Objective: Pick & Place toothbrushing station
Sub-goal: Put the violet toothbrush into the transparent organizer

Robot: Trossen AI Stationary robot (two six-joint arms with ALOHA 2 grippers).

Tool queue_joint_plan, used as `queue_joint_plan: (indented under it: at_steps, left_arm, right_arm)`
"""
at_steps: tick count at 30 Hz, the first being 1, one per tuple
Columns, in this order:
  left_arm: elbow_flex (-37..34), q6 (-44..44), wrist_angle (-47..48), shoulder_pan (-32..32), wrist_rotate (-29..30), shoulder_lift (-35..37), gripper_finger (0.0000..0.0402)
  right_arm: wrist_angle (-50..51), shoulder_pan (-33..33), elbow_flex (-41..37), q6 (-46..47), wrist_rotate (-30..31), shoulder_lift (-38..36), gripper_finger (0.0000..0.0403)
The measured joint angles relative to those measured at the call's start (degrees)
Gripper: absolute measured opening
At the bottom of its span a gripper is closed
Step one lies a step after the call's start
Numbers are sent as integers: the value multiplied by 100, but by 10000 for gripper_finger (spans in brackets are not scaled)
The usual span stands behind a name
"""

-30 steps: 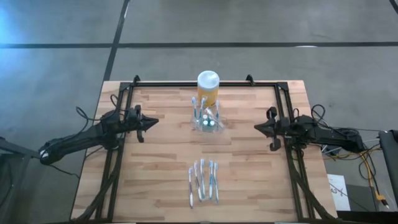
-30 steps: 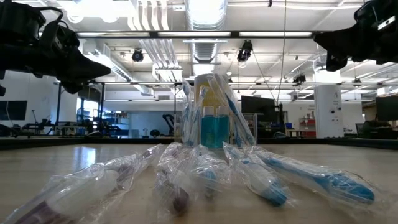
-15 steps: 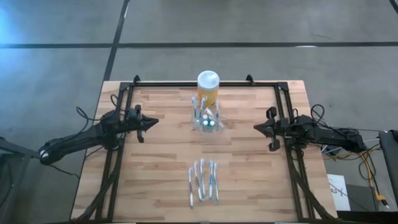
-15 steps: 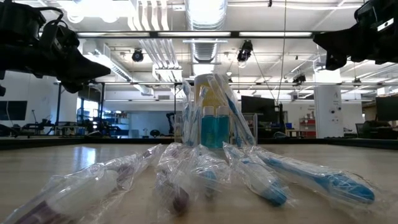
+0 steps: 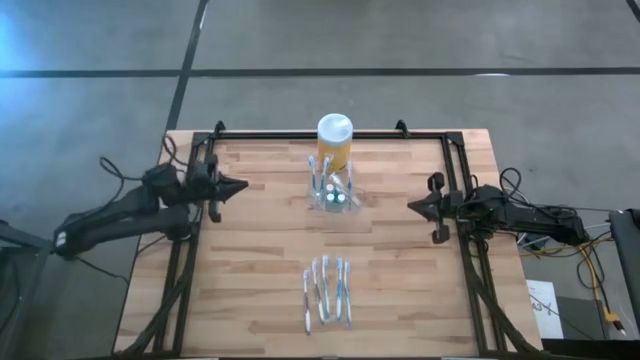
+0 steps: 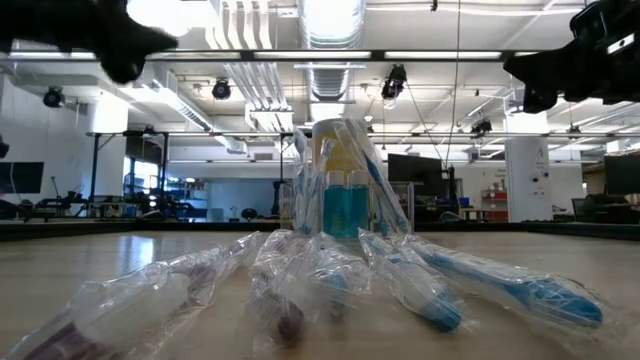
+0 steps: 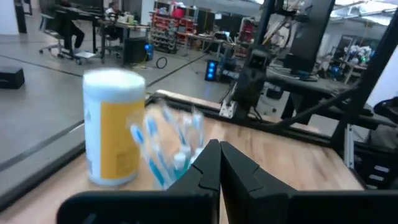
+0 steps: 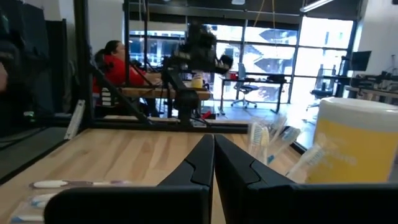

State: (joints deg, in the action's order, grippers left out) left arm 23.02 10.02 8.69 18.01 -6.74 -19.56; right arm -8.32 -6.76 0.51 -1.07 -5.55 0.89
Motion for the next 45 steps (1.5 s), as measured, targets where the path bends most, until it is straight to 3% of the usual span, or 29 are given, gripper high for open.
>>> queue_joint_plan:
  at_steps: [6, 9, 16, 20, 22, 25, 29, 34, 40, 45]
  left_arm:
    - [1541, -107, 1088, -808, 962, -1333, 2]
    - [1957, 99, 1356, -1238, 1043, -2119, 2]
    - [2014, 1108, 930, -2675, 1061, -3798, 5]
    - [1916, 2283, -206, -3575, 2046, -4585, 10]
    - [1874, 2871, -258, -3914, 2542, -5016, 23]
    - [1933, 3858, -220, -4284, 2750, -5560, 52]
    - [2258, 4827, -269, -4615, 2761, -6297, 101]
    - [3039, 5352, -25, -4740, 2515, -7124, 169]
    - [4376, 6374, 1993, -4712, 2452, -8145, 213]
    - [5648, 6322, 3076, -4720, 2203, -9111, 214]
  right_arm:
    - [94, 0, 0, -67, 130, 0, 8]
    - [103, -2, 0, -66, 139, 0, 8]
    - [78, -2, 0, -90, 139, 0, 8]
    - [49, -2, 0, -172, 139, -4, 8]
    - [46, -2, 0, -232, 143, -8, 8]
    - [54, -2, 0, -207, 146, 8, 8]
    - [88, 0, 0, -96, 146, 32, 8]
    - [115, 0, 0, -52, 139, 41, 8]
    - [241, 0, 0, -14, 104, 59, 8]
    - [261, 0, 0, -33, 97, 87, 8]
